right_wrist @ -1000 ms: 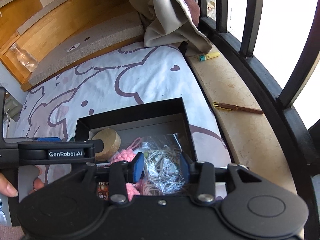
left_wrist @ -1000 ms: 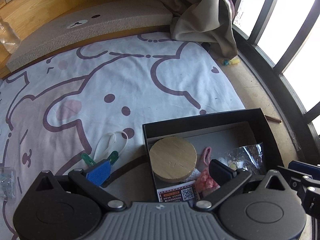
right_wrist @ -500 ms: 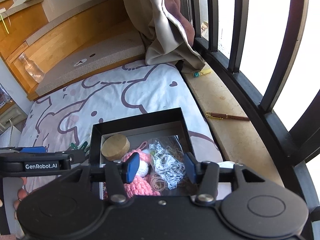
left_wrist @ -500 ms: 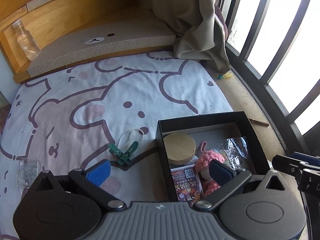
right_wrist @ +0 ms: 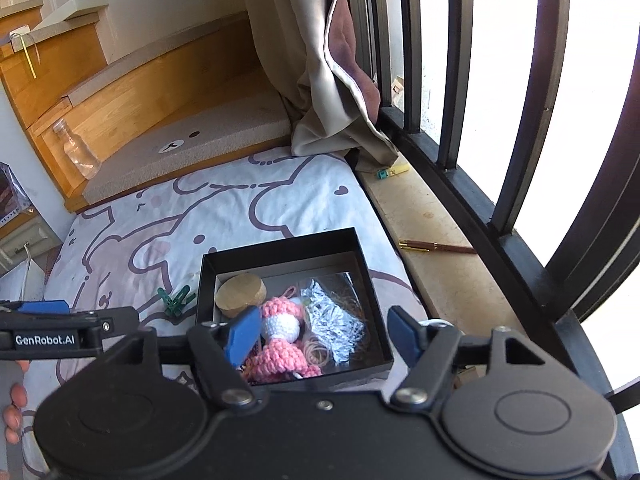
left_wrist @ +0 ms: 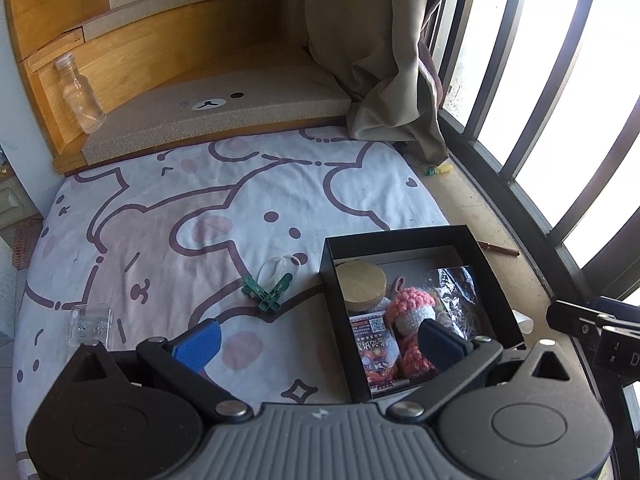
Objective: Organize objects
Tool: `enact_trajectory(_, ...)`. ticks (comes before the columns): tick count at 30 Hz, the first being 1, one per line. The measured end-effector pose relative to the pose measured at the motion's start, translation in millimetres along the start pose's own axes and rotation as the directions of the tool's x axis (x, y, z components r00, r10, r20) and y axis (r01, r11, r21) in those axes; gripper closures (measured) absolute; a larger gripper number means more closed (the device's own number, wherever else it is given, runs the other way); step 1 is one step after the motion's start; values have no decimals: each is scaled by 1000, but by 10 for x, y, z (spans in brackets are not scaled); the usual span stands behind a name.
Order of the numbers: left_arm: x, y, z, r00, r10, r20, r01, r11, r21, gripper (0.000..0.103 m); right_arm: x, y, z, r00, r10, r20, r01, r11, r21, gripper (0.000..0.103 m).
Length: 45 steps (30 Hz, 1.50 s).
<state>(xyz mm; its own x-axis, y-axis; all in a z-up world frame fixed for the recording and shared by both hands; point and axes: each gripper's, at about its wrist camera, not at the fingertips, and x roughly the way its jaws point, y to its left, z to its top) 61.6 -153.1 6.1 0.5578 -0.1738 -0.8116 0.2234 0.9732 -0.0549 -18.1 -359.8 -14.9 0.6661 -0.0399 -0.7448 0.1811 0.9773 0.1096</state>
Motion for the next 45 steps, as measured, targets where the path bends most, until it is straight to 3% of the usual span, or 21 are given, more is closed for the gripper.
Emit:
enact_trajectory(13,-180,128,-147,999,33,42,-35,999,40,0,-119,-58,-113,996,-88,24,89,996,-6,1)
enact_trajectory(20,-163,161,-162,998,31,53,-33,999,34,0,-50,-10,-148,993,-117,5,117,992,-47,0)
enact_trajectory(45,-142,161,-157,998,49,41,-51,998,35,0,-53,-114,-164,989,-146,1,147,989,-13,0)
